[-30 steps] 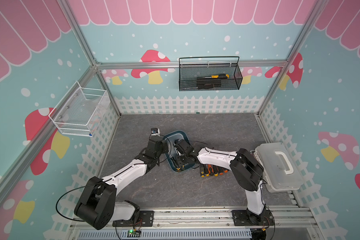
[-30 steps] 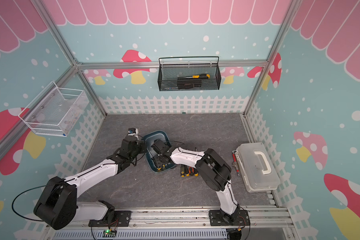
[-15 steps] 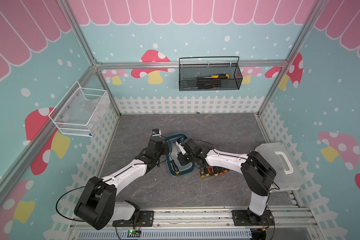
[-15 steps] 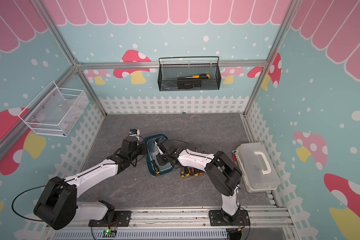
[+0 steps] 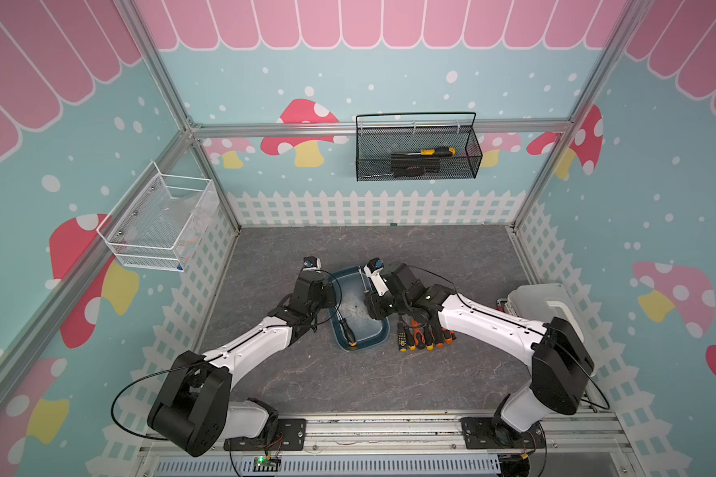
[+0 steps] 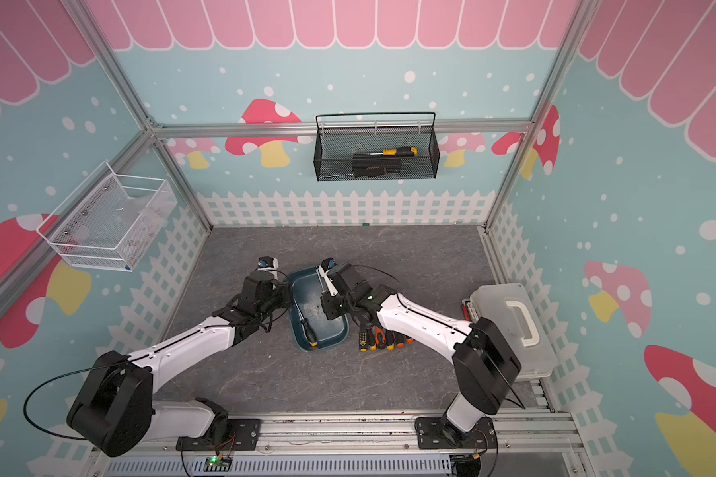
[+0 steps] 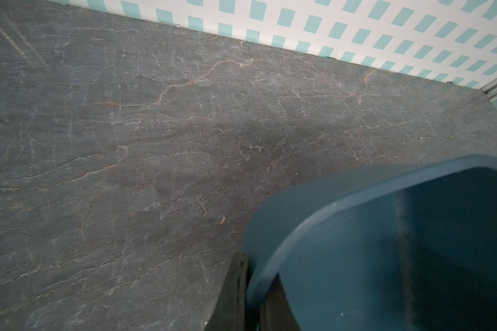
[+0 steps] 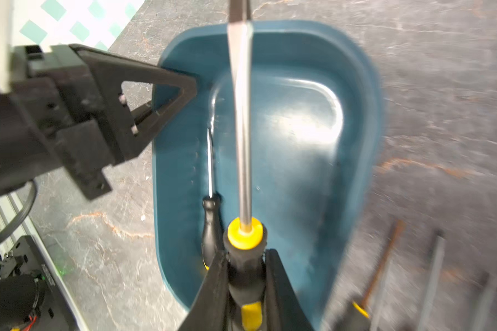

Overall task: Take out the screwdriver from the storage box
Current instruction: Pick up the screwdriver from the storage box, then place the screwdriver at the center of the board.

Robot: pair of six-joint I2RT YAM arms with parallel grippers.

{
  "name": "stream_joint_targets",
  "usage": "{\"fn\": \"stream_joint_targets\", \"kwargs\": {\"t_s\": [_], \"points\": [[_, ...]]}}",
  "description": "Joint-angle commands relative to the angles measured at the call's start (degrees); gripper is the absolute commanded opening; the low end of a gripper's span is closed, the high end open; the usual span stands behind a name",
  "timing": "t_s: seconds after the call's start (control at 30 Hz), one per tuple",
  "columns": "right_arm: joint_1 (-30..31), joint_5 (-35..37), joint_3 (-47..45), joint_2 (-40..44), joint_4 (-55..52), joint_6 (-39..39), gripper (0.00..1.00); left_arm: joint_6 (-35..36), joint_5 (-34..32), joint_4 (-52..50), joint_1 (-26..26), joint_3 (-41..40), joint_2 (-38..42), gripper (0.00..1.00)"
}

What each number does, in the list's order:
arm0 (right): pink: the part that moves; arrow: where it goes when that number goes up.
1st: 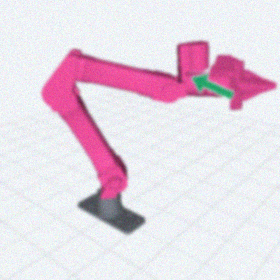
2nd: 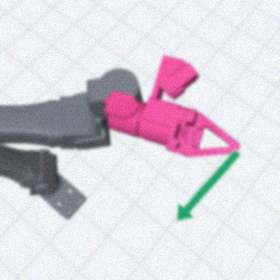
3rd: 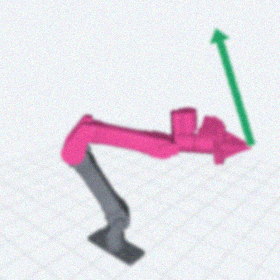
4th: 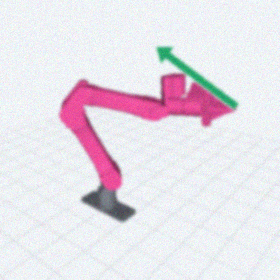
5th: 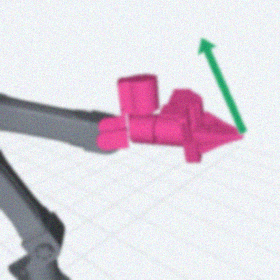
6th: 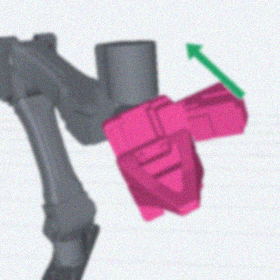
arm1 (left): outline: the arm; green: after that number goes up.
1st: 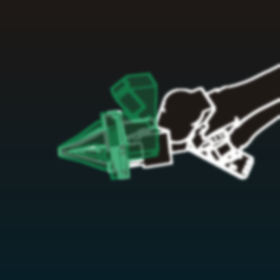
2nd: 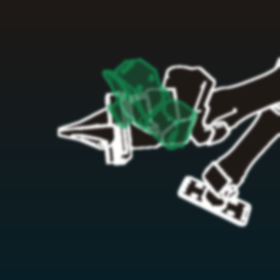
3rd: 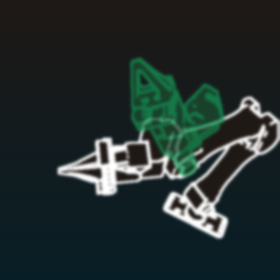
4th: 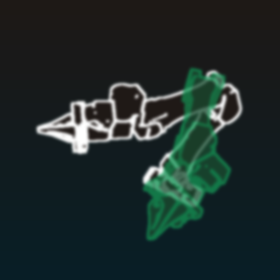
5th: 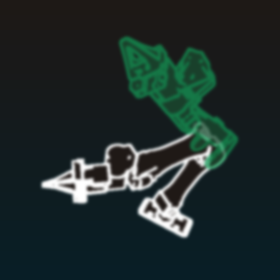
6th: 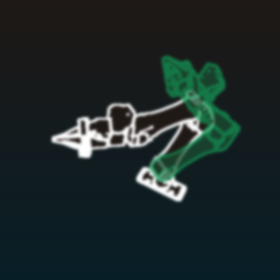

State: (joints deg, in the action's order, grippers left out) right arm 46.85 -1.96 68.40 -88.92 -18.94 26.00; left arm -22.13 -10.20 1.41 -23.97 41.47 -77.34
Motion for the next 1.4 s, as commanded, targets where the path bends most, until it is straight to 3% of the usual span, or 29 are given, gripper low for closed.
{"fn": "stream_joint_targets", "kwargs": {"t_s": [0.0,0.23,0.5,0.8,1.37], "points": [[-2.3,2.7,-1.2,6.0,-8.1,-3.1,0.0,0.7,1.0,-0.1,0.2,0.3,-0.3,0.0],[-10.8,2.9,-5.2,15.1,-18.2,-7.5,0.0,0.4,1.3,0.7,0.2,-0.2,-0.6,0.0],[-21.0,0.9,-10.0,17.9,-21.4,-10.1,0.0,0.2,1.3,0.9,0.2,-0.6,-0.4,0.0],[-29.7,-0.9,-12.6,14.4,-21.4,-11.7,0.0,0.1,1.6,1.4,0.2,-0.8,-0.5,0.0],[-36.6,-2.3,-13.3,5.6,-19.3,-14.8,0.0,-0.1,1.6,1.6,0.2,-1.0,-0.5,0.0]]}}
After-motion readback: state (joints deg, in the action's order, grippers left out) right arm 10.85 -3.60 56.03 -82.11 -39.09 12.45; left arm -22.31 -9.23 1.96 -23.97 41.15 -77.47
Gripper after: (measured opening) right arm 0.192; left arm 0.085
